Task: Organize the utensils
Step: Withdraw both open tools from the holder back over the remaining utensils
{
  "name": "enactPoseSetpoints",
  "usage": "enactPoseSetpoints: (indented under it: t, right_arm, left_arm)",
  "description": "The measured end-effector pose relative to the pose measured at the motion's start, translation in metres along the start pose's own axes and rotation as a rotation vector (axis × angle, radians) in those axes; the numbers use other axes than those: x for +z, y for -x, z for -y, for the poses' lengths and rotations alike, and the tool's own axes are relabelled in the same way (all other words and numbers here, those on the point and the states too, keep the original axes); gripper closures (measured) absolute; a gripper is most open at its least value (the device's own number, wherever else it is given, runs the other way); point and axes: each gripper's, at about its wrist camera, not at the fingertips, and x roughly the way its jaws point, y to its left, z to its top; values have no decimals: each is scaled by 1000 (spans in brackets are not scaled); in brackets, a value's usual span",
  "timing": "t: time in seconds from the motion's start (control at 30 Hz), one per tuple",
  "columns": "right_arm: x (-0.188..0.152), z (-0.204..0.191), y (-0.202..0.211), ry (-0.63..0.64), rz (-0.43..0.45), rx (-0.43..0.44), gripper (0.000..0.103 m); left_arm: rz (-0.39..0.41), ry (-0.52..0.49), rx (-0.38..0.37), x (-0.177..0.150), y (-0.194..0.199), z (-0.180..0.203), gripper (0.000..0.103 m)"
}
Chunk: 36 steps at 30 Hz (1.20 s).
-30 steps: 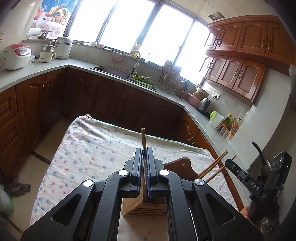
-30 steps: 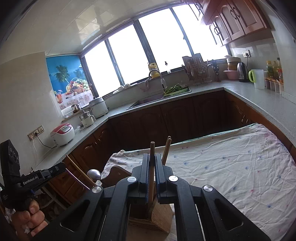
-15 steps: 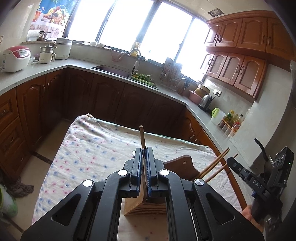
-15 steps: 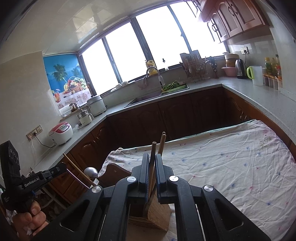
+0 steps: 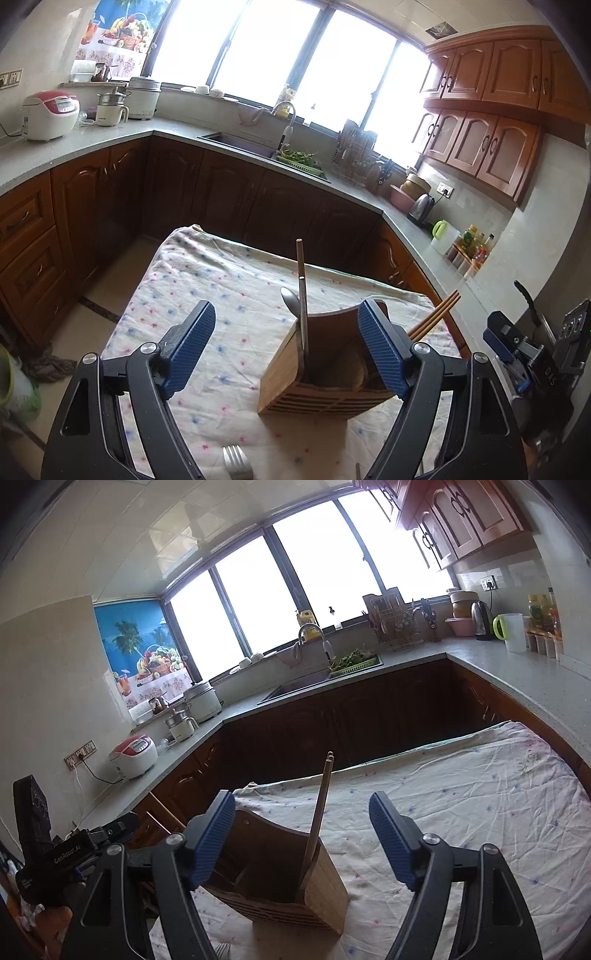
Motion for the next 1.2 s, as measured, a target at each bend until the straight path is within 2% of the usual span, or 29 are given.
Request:
enactPoseSetpoints:
  t: [0.63, 0.83, 1.2]
  right_arm:
    - [-35, 12, 79, 12, -18, -46, 4]
    - [-55, 28, 104, 4, -41, -90, 3]
    - [-106, 59, 125, -26, -129, -149, 3]
  left_arm:
    - [-101, 11, 13, -65, 40, -8, 13]
    - [-129, -7, 21, -88, 48, -4, 13]
    - [-241, -37, 18, -141, 47, 9, 12]
